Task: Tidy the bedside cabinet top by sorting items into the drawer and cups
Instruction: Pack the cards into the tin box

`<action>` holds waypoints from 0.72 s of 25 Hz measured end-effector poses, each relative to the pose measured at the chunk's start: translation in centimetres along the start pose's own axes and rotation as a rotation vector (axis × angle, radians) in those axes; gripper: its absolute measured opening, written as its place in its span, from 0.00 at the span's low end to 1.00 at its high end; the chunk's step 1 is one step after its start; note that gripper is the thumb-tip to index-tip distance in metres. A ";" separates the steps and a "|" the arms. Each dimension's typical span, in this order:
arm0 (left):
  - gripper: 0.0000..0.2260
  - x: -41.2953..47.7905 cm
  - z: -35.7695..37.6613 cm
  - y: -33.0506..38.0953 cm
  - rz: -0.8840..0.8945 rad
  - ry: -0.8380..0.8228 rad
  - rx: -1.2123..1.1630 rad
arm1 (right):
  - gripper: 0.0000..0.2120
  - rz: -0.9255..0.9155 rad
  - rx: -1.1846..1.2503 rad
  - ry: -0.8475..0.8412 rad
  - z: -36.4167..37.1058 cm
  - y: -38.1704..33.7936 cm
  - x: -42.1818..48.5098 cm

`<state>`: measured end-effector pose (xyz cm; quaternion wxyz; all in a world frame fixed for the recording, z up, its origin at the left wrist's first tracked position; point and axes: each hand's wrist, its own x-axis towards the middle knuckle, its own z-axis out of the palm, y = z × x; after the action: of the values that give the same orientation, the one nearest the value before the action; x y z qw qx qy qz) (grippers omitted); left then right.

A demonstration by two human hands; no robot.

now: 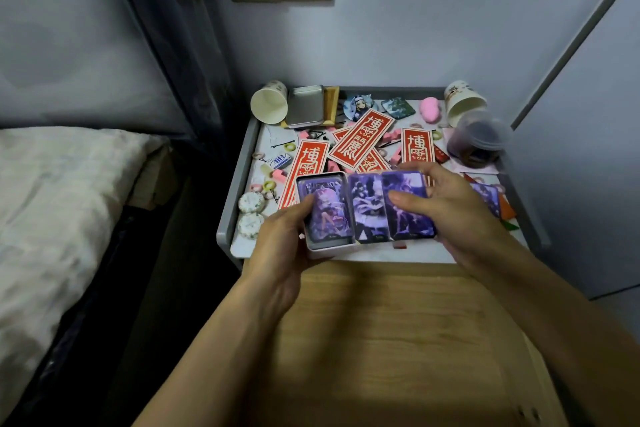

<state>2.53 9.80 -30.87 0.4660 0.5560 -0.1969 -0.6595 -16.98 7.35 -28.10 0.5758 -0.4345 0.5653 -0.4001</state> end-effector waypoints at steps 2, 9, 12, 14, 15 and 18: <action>0.16 -0.1 0.7 -0.9 0.009 -0.025 0.045 | 0.21 -0.042 -0.059 -0.002 0.5 0.5 0.2; 0.16 -0.2 2.3 -2.9 0.012 -0.067 0.130 | 0.20 -0.064 -0.230 0.055 0.7 2.6 0.3; 0.16 -0.2 2.5 -3.2 0.011 -0.075 0.128 | 0.19 -0.066 -0.254 0.071 0.6 3.0 0.0; 0.16 -0.3 2.7 -3.4 0.018 -0.061 0.118 | 0.20 -0.117 -0.387 0.102 0.6 2.9 -0.1; 0.16 -0.3 2.7 -3.5 0.019 -0.055 0.113 | 0.20 -0.148 -0.477 0.117 0.6 3.0 -0.2; 0.16 -0.4 2.8 -3.5 0.029 -0.036 0.097 | 0.21 -0.169 -0.596 0.114 0.4 2.7 -0.2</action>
<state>-1.43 11.09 -32.54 0.4444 0.5632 -0.2451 -0.6521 -16.63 8.38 -30.65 0.3551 -0.6065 0.6508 -0.2872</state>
